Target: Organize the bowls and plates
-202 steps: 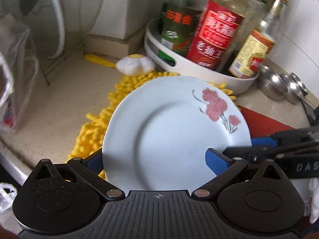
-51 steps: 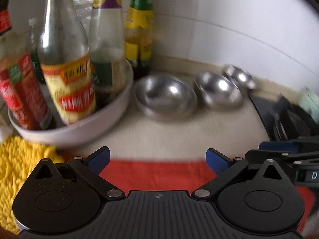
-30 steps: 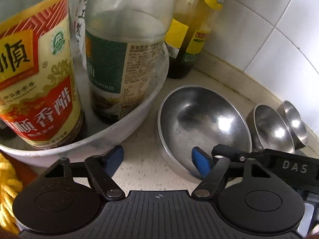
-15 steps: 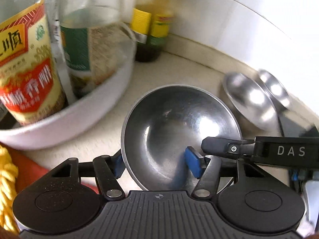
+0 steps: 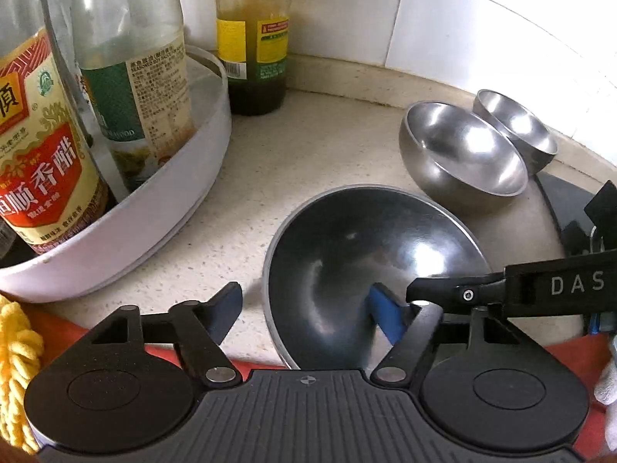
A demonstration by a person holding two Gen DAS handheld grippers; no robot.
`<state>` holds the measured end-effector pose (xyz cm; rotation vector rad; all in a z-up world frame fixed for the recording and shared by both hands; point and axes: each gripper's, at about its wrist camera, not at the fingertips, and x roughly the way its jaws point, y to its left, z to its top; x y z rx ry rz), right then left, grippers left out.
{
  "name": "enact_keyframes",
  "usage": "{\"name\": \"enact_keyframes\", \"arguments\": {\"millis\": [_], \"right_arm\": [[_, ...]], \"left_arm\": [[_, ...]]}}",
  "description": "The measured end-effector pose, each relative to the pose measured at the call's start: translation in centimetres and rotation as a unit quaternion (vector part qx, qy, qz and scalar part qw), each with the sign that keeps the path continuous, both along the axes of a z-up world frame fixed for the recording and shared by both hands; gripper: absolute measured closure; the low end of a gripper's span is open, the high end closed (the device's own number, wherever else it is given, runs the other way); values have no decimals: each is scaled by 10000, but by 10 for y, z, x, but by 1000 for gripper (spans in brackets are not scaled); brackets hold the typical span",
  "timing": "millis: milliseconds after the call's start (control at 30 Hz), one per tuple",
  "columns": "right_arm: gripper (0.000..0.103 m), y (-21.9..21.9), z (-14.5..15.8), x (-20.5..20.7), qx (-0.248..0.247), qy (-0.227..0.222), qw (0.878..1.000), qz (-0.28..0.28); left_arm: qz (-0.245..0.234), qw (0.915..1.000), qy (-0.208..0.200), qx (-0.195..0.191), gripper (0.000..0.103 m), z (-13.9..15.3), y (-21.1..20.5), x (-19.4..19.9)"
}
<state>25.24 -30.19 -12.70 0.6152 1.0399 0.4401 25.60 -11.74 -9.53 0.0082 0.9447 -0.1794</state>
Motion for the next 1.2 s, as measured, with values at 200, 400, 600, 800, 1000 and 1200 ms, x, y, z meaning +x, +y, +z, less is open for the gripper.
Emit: {"name": "enact_keyframes", "arguments": {"millis": [200, 400, 600, 800, 1000, 1200], "right_arm": [[82, 5, 0, 2, -37, -89, 10000, -18], [82, -2, 5, -5, 16, -98, 9999, -56], [82, -6, 25, -14, 66, -389, 9992, -80], [82, -6, 49, -34, 114, -683, 9976, -91], [82, -3, 70, -62, 167, -936, 9955, -32], [82, -1, 82, -89, 203, -1079, 9939, 26]], "left_arm": [[-230, 9997, -32, 16, 40, 3, -7, -1], [-313, 9994, -167, 55, 39, 12, -10, -7], [-332, 9980, -525, 76, 39, 34, -11, -21], [-331, 9958, -844, 141, 39, 55, -8, -46], [-267, 9932, -1110, 211, 39, 73, -5, -77], [-229, 9920, -1220, 217, 39, 82, -2, -104]]}}
